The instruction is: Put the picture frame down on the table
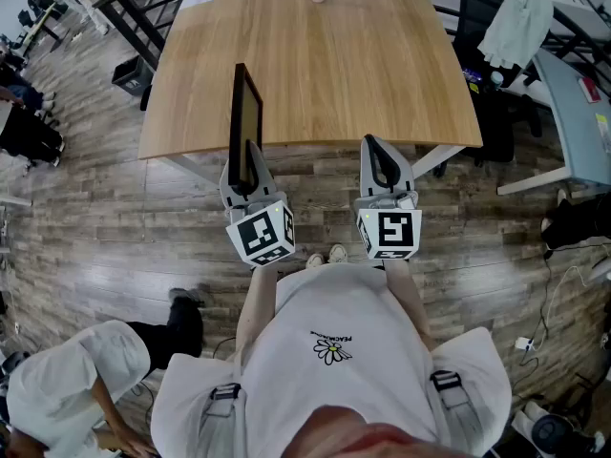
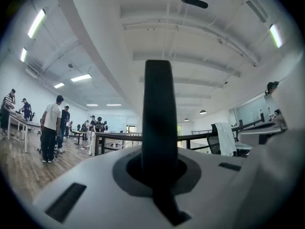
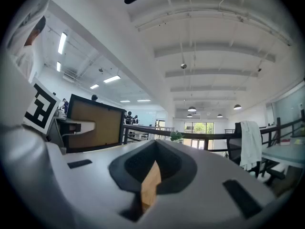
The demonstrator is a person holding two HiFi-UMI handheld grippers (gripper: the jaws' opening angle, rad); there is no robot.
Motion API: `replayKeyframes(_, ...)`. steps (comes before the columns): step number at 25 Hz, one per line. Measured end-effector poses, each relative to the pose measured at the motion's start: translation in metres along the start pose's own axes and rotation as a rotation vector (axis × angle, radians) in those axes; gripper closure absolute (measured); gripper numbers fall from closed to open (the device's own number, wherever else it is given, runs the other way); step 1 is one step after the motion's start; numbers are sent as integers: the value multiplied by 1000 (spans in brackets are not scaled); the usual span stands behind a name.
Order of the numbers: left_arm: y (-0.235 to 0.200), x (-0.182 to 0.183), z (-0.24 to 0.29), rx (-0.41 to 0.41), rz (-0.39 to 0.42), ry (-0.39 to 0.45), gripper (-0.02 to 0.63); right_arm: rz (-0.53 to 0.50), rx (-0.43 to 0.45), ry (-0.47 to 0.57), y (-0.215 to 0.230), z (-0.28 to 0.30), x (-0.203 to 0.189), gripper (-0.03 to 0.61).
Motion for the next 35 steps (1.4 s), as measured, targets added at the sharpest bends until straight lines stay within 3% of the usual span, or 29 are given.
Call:
replayKeyframes(14,23,-2,6,40,-18,21,591,42,32,4,36,-1,-7,584)
replayKeyframes(19,33,-2,4,61,-9,31,591,31,127,23,37,2,-8,584)
replayKeyframes(24,45,-8,-1,66,1,33,591,115,214,40,38,-2,-13,584)
replayKeyframes(28,51,-13,5,60,-3,40,591,38,269,4,33,6,-20,584)
replayKeyframes(35,42,-19,66,57,-23,46,591,17,289,-32,40,65,-28,584)
Point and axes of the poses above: the fingertips, and each gripper's own axes: z forward along the fingers, y to its right, x out of its top, the point moved 5 cm from there along -z, backward along the fingers, and after that the axes turned 7 degrees about z, right-handed, at the moved point
